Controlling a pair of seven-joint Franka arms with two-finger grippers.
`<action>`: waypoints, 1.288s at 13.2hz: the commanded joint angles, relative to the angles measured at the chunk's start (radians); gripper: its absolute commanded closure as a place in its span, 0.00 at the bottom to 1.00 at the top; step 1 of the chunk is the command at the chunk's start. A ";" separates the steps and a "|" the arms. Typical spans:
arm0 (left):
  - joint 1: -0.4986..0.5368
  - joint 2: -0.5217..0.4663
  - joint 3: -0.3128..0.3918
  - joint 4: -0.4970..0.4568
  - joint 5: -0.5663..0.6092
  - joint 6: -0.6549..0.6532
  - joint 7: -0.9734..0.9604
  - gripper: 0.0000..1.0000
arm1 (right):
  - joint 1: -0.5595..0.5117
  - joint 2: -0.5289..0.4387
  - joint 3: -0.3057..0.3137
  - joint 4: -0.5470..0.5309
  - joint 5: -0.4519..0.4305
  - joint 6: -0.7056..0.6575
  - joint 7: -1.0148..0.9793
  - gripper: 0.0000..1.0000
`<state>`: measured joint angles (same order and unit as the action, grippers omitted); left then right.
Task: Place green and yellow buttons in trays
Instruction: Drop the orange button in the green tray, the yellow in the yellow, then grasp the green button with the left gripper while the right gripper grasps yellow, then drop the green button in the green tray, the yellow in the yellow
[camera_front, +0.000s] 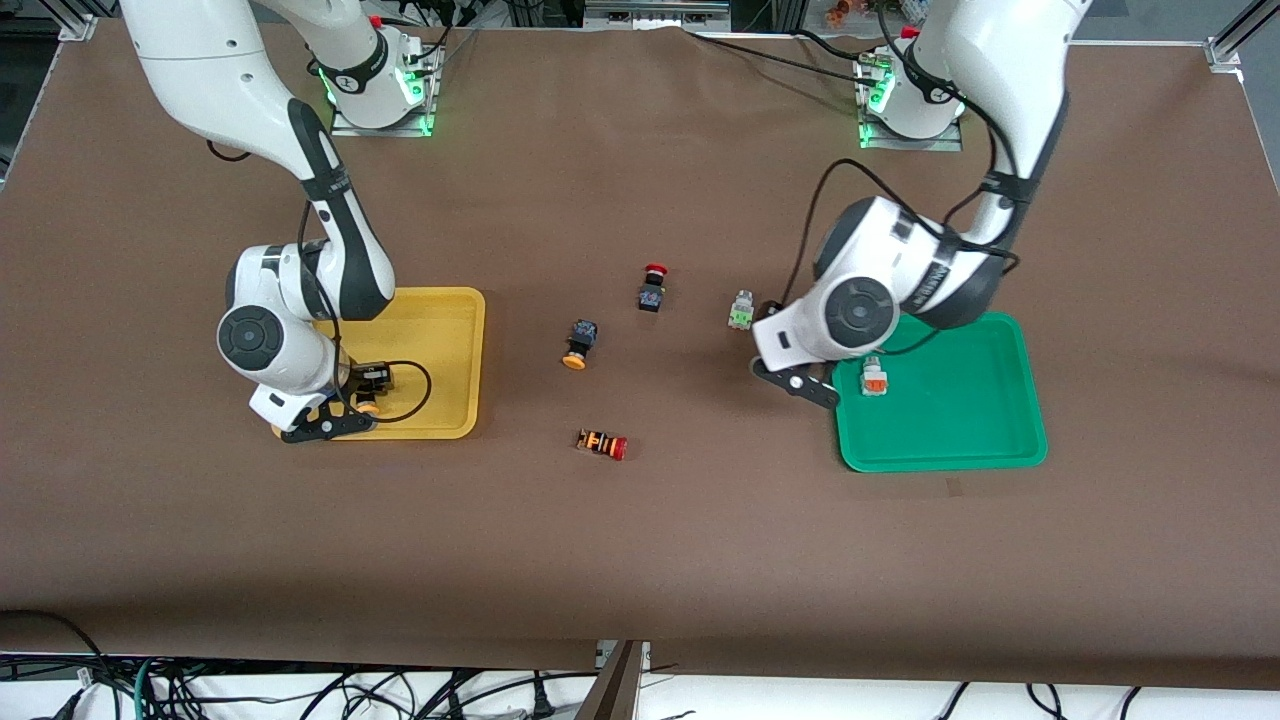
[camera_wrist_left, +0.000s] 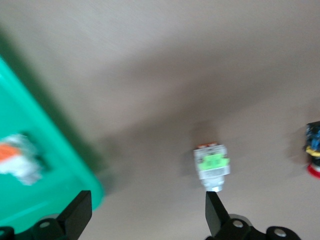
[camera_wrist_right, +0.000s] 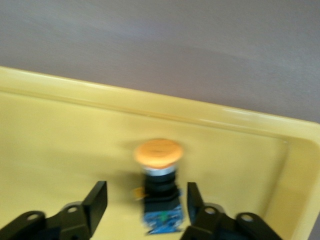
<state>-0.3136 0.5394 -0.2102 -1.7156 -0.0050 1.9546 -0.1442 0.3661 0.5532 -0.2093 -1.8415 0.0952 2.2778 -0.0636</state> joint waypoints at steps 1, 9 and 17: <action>-0.034 -0.006 -0.018 -0.151 0.003 0.192 -0.098 0.00 | 0.032 -0.012 0.045 0.128 0.049 -0.151 0.153 0.12; -0.111 0.033 -0.017 -0.243 0.054 0.382 -0.212 0.91 | 0.171 0.086 0.203 0.183 0.193 -0.057 0.736 0.11; -0.067 -0.001 -0.003 0.017 0.155 -0.067 -0.169 1.00 | 0.278 0.156 0.203 0.137 0.189 0.092 0.874 0.35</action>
<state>-0.3996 0.5539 -0.2108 -1.8059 0.0898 2.0436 -0.3387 0.6403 0.7117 0.0010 -1.6829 0.2699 2.3446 0.8147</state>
